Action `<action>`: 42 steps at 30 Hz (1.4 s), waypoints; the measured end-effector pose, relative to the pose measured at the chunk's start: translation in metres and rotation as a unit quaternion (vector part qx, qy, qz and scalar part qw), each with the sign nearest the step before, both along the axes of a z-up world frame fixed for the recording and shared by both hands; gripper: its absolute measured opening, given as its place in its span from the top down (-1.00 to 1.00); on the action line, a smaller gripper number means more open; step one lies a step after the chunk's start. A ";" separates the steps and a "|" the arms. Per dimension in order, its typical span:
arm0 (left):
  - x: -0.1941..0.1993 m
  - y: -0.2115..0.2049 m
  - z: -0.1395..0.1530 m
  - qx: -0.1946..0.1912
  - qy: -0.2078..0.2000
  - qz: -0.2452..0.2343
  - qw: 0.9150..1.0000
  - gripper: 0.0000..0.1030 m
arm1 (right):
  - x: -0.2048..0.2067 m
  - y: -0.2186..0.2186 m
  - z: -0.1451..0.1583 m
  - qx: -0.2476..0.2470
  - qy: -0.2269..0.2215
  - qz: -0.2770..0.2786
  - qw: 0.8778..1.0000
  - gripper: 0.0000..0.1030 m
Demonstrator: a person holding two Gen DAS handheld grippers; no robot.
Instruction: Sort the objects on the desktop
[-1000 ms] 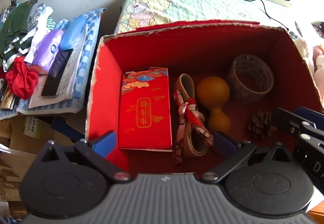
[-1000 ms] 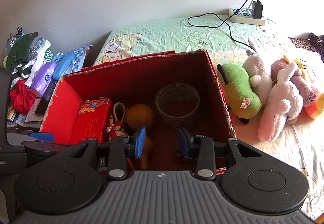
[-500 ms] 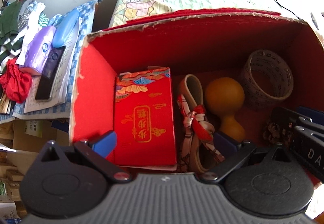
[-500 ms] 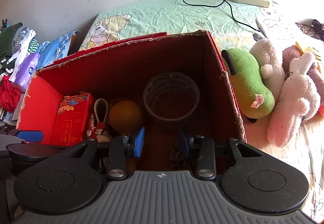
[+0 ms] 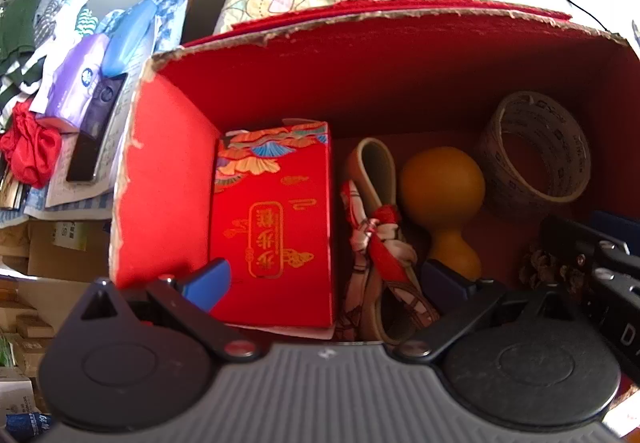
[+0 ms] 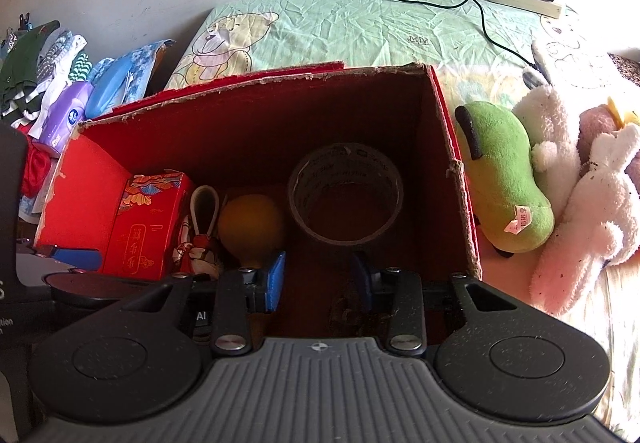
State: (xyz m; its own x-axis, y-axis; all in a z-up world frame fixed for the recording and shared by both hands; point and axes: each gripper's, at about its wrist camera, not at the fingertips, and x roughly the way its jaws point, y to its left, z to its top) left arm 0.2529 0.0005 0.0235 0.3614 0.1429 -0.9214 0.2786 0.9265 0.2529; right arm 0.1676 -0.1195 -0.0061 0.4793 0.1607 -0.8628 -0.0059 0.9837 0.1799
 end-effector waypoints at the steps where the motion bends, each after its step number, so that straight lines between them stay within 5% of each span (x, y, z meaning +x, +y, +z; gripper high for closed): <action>1: -0.001 0.000 0.000 -0.001 0.002 -0.002 1.000 -0.96 | -0.001 0.000 0.001 0.000 0.001 0.000 1.000 0.26; 26: -0.012 0.011 -0.002 -0.012 0.011 -0.049 0.999 -0.98 | -0.016 0.009 -0.002 -0.008 0.010 -0.070 0.997 0.12; 42: -0.014 0.006 -0.011 -0.007 0.019 -0.037 0.999 -0.95 | -0.021 0.010 -0.005 -0.011 0.014 -0.078 0.997 0.14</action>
